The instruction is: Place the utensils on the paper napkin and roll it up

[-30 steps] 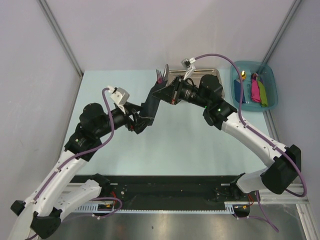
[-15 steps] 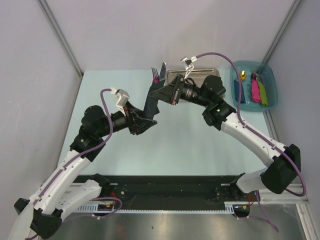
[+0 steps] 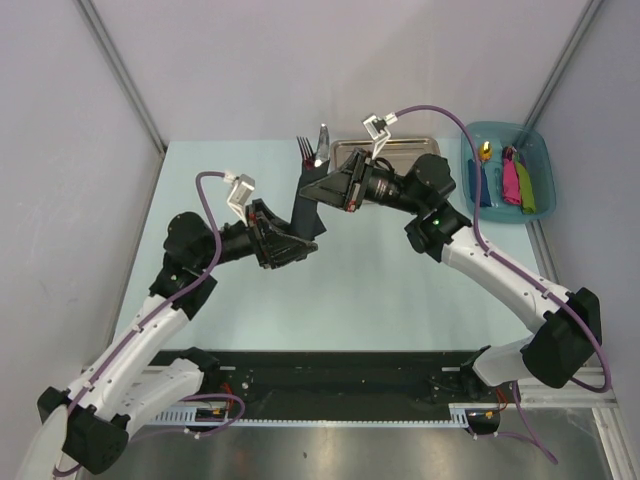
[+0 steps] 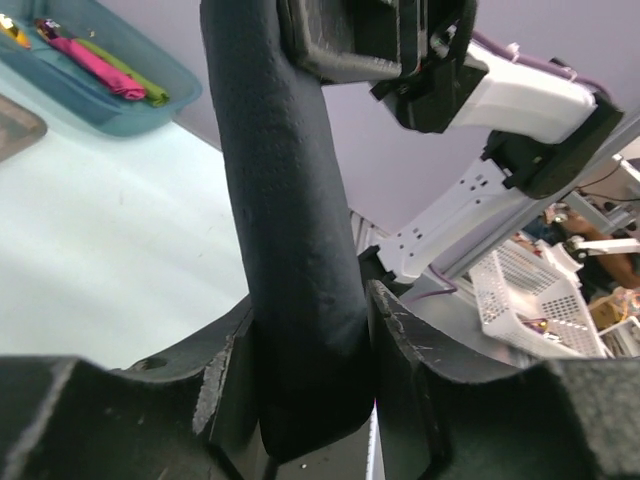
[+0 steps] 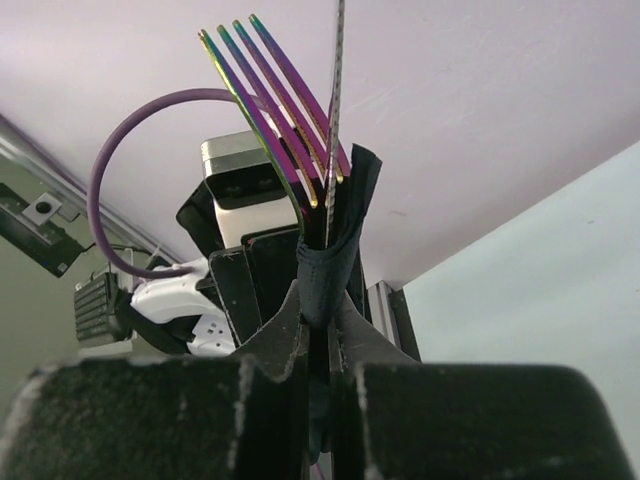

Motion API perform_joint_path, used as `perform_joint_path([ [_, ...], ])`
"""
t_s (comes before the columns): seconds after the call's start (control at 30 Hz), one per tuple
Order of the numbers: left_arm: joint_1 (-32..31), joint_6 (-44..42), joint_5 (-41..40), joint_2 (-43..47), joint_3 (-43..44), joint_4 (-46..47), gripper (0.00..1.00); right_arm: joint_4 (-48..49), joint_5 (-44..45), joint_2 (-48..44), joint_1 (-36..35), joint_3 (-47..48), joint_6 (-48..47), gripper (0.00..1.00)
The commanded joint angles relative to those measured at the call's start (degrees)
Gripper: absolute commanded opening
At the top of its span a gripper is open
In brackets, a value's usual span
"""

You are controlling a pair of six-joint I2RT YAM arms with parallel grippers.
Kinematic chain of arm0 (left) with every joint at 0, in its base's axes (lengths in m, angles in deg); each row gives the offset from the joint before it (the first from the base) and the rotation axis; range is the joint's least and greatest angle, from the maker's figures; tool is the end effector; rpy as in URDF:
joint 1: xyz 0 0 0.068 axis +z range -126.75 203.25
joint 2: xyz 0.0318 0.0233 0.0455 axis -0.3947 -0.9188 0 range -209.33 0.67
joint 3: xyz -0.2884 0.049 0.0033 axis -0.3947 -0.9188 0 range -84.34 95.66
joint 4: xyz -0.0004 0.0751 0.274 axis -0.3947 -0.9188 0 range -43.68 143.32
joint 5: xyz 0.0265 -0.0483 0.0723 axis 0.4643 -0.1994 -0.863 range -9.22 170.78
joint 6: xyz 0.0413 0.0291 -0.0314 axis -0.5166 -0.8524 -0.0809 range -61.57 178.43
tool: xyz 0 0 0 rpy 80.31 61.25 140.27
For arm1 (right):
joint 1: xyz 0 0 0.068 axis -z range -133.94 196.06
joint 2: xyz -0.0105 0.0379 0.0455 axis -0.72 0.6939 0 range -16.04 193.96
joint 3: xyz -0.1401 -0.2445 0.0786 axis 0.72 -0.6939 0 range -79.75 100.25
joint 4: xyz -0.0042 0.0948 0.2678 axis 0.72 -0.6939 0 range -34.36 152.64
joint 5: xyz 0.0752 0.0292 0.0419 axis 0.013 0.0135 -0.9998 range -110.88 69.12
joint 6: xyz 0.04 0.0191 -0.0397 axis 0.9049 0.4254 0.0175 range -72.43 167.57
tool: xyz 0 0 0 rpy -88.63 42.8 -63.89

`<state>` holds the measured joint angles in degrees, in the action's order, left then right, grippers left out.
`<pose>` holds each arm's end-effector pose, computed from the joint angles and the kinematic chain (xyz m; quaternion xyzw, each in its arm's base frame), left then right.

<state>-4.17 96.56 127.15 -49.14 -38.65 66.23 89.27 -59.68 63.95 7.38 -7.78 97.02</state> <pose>0.1737 -0.1256 0.3871 0.2417 0.6236 -0.5932 0.4481 0.2544 0.2386 0.4499 -0.2170 0.5732 0.6720 0.4157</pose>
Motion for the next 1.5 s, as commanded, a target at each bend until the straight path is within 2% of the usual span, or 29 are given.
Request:
perform_joint_path([
  [0.0, 0.6, 4.1, 2.9, 0.5, 0.4, 7.7, 0.47, 5.3, -2.2, -1.8, -0.5, -0.5, 0.3, 0.00],
  [0.37, 1.1, 7.0, 6.2, -0.6, -0.1, 10.8, 0.41, 7.0, -4.1, -1.5, -1.0, -0.9, 0.9, 0.00],
  [0.57, 0.8, 6.4, 6.8, -1.8, 0.1, 8.6, 0.38, 8.0, -4.5, -0.9, -1.8, 0.3, 0.9, 0.00],
  [0.7, 0.7, 7.6, 8.3, -2.6, -0.1, 9.9, 0.29, 8.1, -5.0, -0.6, -2.2, 0.3, 0.6, 0.00],
  [0.83, 0.7, 9.5, 9.6, -2.7, -0.8, 12.3, 0.24, 8.3, -5.7, -0.4, -2.5, 0.5, 0.3, 0.00],
  [0.87, 0.7, 9.5, 9.7, -2.7, -0.9, 12.8, 0.20, 8.3, -5.8, -0.4, -2.6, 0.5, 0.3, 0.00],
  [0.9, 0.7, 9.3, 9.7, -2.5, -1.1, 12.9, 0.07, 8.3, -6.0, -0.4, -2.7, 0.5, 0.1, 0.00],
  [0.93, 0.7, 9.1, 9.5, -2.1, -1.3, 12.9, 0.00, 8.3, -6.1, -0.4, -2.7, 0.5, 0.0, 0.00],
  [1.1, 0.8, 5.7, 5.6, 0.3, -1.6, 12.2, 0.00, 7.2, -6.6, -0.4, -2.7, 1.1, -1.7, 0.00],
  [1.2, 1.1, 1.7, 2.2, 1.8, -0.7, 10.5, 0.00, 4.8, -6.5, -0.8, -2.3, 2.0, -4.2, 0.20],
  [1.3, 1.1, 0.1, 0.1, 2.3, 0.2, 10.4, 0.00, 2.1, -6.3, -1.2, -2.0, 2.5, -6.4, 0.33],
  [1.33, 1.1, 0.0, 0.0, 2.1, 0.3, 11.3, 0.00, 1.7, -6.2, -1.3, -2.0, 2.5, -6.6, 0.44],
  [1.4, 1.1, -0.7, -0.8, 2.1, 0.8, 11.4, 0.00, 0.5, -6.1, -1.7, -1.8, 2.4, -7.2, 0.55],
  [1.43, 1.2, -0.9, -0.8, 1.9, 1.0, 12.0, 0.00, 0.3, -6.0, -1.8, -1.8, 2.2, -7.3, 0.64],
  [1.47, 1.2, -1.1, -1.0, 1.8, 1.2, 12.3, 0.00, -0.1, -6.0, -2.1, -1.7, 2.1, -7.4, 0.68],
])
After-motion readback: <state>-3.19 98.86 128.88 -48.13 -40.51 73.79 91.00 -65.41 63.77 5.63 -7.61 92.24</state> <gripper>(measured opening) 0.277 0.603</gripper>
